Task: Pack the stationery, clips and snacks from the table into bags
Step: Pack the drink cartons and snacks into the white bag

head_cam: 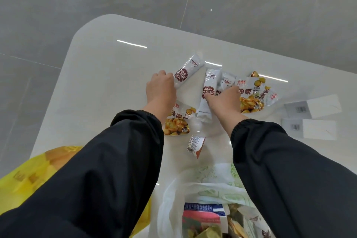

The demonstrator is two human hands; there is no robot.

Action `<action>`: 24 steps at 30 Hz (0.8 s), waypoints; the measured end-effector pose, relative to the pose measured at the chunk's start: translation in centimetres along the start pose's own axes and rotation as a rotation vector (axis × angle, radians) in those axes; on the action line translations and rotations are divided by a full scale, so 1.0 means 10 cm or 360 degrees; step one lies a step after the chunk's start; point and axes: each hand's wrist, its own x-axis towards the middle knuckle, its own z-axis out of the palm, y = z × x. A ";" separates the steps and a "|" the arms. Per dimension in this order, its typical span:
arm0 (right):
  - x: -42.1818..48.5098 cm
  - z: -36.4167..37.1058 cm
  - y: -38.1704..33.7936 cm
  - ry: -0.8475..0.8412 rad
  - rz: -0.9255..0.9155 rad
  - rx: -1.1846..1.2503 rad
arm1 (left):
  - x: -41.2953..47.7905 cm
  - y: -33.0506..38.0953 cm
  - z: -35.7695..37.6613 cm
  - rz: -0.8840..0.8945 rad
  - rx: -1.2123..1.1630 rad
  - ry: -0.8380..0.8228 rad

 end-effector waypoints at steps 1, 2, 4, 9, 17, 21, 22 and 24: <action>0.00 -0.01 0.02 0.0000 0.0009 0.0059 | -0.01 -0.01 0.01 -0.0044 -0.0057 -0.0022; -0.01 -0.01 0.04 0.0011 0.0013 0.0085 | -0.03 -0.01 0.01 -0.0093 -0.0121 -0.0038; -0.03 -0.02 0.10 0.0015 0.0009 0.0002 | -0.06 -0.02 0.01 -0.0175 -0.0236 -0.0072; -0.07 -0.04 0.24 -0.0096 -0.0077 -0.0268 | -0.18 -0.04 -0.04 -0.0271 -0.0336 -0.0193; -0.35 -0.29 0.20 -0.0066 -0.0151 -0.0286 | -0.49 -0.04 -0.34 -0.0298 -0.0494 -0.0123; -0.58 -0.50 0.27 -0.0042 -0.0170 -0.0208 | -0.77 0.05 -0.57 -0.0292 -0.0602 -0.0171; -0.64 -0.56 0.29 -0.0039 -0.0171 -0.0190 | -0.85 0.09 -0.64 -0.0298 -0.0638 -0.0191; -0.78 -0.71 0.38 -0.0033 -0.0173 -0.0127 | -1.00 0.18 -0.76 -0.0311 -0.0719 -0.0230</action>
